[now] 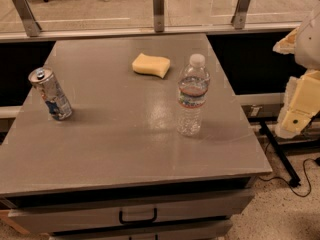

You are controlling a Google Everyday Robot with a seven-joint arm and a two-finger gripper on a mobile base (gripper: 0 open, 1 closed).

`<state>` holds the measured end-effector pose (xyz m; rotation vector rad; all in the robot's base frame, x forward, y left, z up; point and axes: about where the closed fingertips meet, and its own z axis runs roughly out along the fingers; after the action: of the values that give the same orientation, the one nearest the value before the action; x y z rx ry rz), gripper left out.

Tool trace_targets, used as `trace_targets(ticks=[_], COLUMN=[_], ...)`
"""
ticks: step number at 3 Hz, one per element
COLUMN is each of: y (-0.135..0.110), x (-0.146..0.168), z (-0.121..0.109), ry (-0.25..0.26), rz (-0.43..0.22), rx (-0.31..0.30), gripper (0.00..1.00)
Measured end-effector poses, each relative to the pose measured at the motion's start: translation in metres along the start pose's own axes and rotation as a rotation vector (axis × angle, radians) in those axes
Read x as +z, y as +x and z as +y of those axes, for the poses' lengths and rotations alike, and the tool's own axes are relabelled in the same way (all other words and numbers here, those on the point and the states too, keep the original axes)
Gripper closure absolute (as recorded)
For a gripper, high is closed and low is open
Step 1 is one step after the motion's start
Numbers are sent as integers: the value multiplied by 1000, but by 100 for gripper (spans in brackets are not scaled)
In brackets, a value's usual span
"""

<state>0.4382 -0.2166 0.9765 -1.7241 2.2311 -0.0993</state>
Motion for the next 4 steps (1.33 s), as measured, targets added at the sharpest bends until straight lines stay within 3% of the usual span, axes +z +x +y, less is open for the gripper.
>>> trace_targets(ticks=[1,2,4], y=[0,-10,-30], x=[0,6,51], z=[0,0,-10], ry=[0,-24,-44], rz=[0,-91,-524], rx=[0,20,111], gripper=[0,0,0])
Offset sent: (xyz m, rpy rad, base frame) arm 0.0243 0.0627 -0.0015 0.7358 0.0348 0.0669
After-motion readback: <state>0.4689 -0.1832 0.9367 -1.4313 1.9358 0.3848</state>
